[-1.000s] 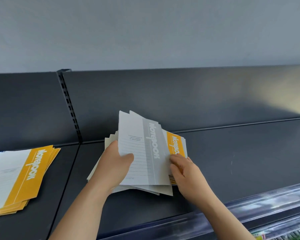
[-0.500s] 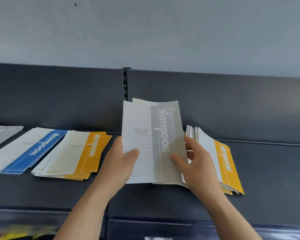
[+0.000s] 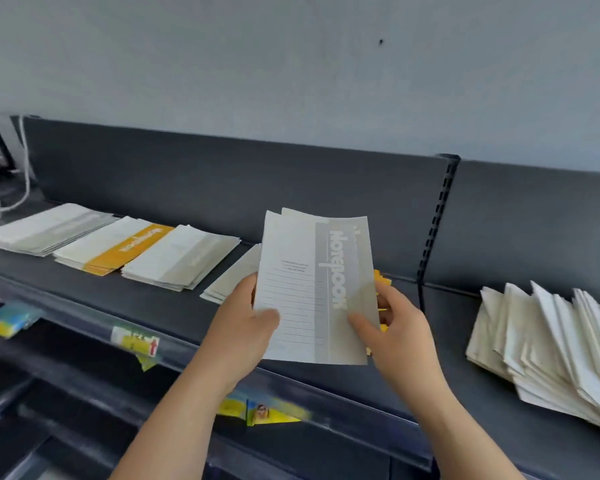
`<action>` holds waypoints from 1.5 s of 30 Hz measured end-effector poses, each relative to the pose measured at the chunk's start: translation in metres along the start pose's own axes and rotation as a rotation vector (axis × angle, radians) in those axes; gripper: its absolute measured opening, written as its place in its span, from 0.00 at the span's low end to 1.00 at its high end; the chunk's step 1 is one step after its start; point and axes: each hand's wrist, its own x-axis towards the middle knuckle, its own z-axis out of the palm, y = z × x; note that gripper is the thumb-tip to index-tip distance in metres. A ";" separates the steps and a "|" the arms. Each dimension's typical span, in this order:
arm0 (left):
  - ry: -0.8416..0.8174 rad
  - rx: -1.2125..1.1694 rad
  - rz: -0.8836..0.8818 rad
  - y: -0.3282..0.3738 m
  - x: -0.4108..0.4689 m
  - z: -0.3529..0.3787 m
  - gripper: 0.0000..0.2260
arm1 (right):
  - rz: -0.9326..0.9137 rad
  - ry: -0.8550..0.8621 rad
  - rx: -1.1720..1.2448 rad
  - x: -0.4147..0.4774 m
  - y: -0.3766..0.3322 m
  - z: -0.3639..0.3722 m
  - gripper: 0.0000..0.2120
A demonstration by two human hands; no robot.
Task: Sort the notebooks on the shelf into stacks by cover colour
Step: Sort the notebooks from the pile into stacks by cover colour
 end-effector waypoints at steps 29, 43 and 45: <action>0.331 0.090 -0.068 -0.130 0.110 -0.279 0.22 | -0.018 -0.257 -0.040 0.121 -0.075 0.331 0.17; 0.469 0.208 -0.067 -0.195 0.211 -0.390 0.17 | 0.011 -0.338 -0.172 0.202 -0.105 0.472 0.19; 0.449 0.224 -0.057 -0.204 0.224 -0.410 0.17 | 0.031 -0.319 -0.179 0.207 -0.112 0.493 0.19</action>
